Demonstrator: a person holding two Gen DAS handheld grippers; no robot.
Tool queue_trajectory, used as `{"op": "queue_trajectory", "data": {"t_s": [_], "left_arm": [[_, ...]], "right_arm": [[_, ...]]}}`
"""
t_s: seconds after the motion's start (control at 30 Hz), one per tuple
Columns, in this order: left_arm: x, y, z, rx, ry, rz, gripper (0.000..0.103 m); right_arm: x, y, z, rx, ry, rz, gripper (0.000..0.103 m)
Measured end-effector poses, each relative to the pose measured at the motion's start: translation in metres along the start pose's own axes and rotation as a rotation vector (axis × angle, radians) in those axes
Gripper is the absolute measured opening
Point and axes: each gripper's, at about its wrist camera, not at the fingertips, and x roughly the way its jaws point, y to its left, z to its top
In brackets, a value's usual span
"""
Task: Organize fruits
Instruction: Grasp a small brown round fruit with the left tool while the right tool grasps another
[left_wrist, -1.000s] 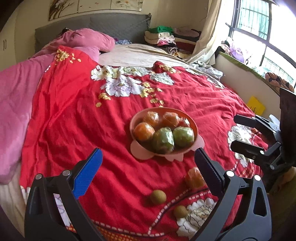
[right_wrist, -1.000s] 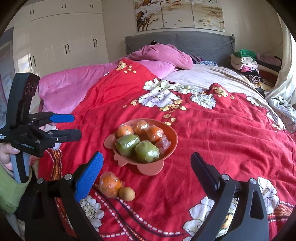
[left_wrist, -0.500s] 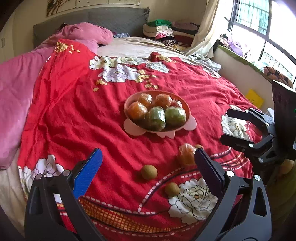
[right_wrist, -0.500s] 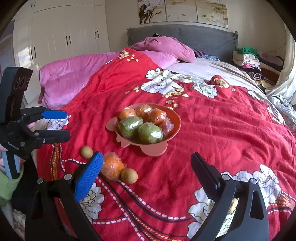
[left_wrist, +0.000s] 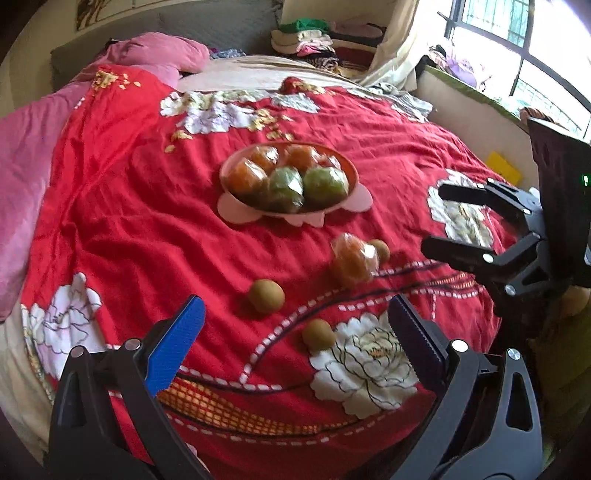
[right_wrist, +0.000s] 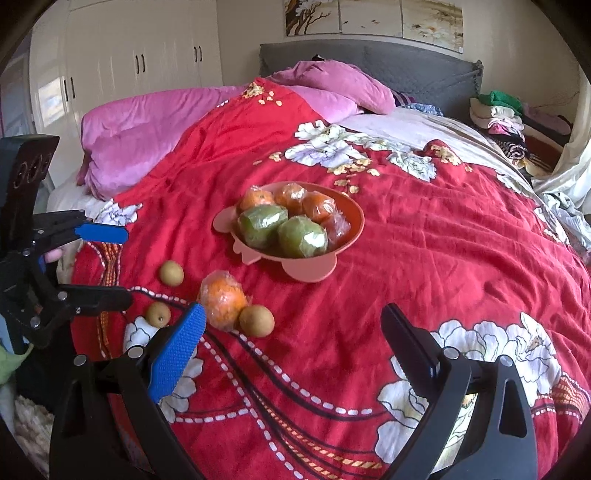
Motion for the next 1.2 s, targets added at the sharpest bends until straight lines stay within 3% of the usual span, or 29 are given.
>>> {"op": "queue_trajectory", "data": {"t_s": [0.1, 0.37, 0.7, 0.77, 0.93, 1.07, 1.2], "left_arm": [[0.003, -0.006, -0.005, 0.021, 0.013, -0.016, 0.093], [0.011, -0.013, -0.01, 0.048, 0.038, -0.054, 0.064], [0.029, -0.017, -0.014, 0.062, 0.084, -0.086, 0.042], [0.033, -0.016, -0.014, 0.057, 0.092, -0.092, 0.034], [0.043, -0.017, -0.016, 0.062, 0.113, -0.088, 0.027], [0.047, -0.016, -0.018, 0.059, 0.12, -0.089, 0.026], [0.049, -0.014, -0.018, 0.055, 0.119, -0.092, 0.023]], "right_arm": [[0.0, 0.001, -0.003, -0.006, 0.006, 0.003, 0.095], [0.003, 0.0, -0.011, -0.01, 0.031, 0.012, 0.095], [0.012, 0.008, -0.016, -0.054, 0.06, 0.025, 0.094], [0.015, 0.01, -0.017, -0.063, 0.068, 0.029, 0.087], [0.023, 0.012, -0.017, -0.08, 0.083, 0.048, 0.072], [0.03, 0.015, -0.017, -0.092, 0.094, 0.066, 0.057], [0.036, 0.016, -0.015, -0.108, 0.102, 0.072, 0.052]]}}
